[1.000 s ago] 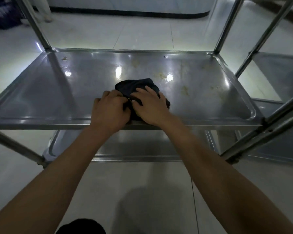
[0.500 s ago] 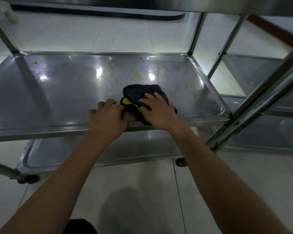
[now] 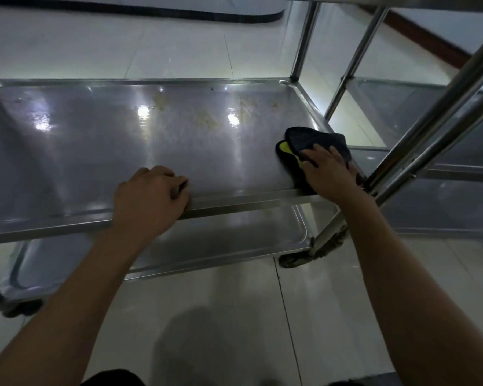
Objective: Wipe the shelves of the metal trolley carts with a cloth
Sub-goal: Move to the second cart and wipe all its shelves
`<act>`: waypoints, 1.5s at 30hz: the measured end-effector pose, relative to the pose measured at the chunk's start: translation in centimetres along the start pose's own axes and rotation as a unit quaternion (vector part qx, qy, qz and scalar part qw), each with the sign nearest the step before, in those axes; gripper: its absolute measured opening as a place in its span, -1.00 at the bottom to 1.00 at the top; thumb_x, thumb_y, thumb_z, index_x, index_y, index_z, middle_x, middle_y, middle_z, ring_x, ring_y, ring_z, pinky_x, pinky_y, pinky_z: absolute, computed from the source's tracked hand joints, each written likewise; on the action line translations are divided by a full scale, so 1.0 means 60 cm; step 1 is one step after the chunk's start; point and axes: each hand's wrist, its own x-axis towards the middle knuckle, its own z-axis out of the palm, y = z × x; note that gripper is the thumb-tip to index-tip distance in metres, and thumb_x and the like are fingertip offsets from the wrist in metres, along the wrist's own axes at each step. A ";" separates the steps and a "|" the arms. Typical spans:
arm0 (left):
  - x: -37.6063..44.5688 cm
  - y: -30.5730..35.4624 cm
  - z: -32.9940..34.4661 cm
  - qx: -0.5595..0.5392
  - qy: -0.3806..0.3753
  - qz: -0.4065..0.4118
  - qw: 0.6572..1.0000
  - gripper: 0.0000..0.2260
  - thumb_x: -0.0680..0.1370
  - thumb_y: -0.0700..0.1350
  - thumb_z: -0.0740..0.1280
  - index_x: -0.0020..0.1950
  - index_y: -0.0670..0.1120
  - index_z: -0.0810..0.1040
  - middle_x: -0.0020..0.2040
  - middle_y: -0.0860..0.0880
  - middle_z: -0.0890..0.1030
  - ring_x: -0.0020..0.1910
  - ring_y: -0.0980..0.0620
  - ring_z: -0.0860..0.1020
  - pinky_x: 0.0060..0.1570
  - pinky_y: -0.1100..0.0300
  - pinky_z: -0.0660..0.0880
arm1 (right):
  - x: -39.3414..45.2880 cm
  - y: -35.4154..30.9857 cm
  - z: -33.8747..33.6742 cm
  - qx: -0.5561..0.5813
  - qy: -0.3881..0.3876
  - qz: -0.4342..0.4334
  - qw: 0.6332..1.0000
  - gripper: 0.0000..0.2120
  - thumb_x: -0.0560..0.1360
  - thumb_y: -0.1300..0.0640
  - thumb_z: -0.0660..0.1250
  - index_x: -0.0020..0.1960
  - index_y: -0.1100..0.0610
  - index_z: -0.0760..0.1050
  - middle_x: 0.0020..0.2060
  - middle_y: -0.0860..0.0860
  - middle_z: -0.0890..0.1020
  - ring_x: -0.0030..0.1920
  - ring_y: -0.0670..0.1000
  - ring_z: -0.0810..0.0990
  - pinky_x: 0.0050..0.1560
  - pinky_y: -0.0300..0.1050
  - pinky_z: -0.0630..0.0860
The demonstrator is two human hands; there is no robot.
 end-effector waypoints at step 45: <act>-0.019 -0.019 -0.013 -0.006 -0.005 0.043 0.999 -0.85 0.56 -0.03 0.24 -0.20 -0.01 0.44 -0.37 0.14 0.27 -0.33 -0.01 0.38 -0.42 0.28 0.10 | -0.060 -0.028 0.004 -0.055 -0.006 0.011 0.998 -0.52 0.63 -0.07 -0.02 0.54 -0.14 0.25 0.59 -0.06 0.15 0.60 0.07 0.02 0.51 0.36 -0.01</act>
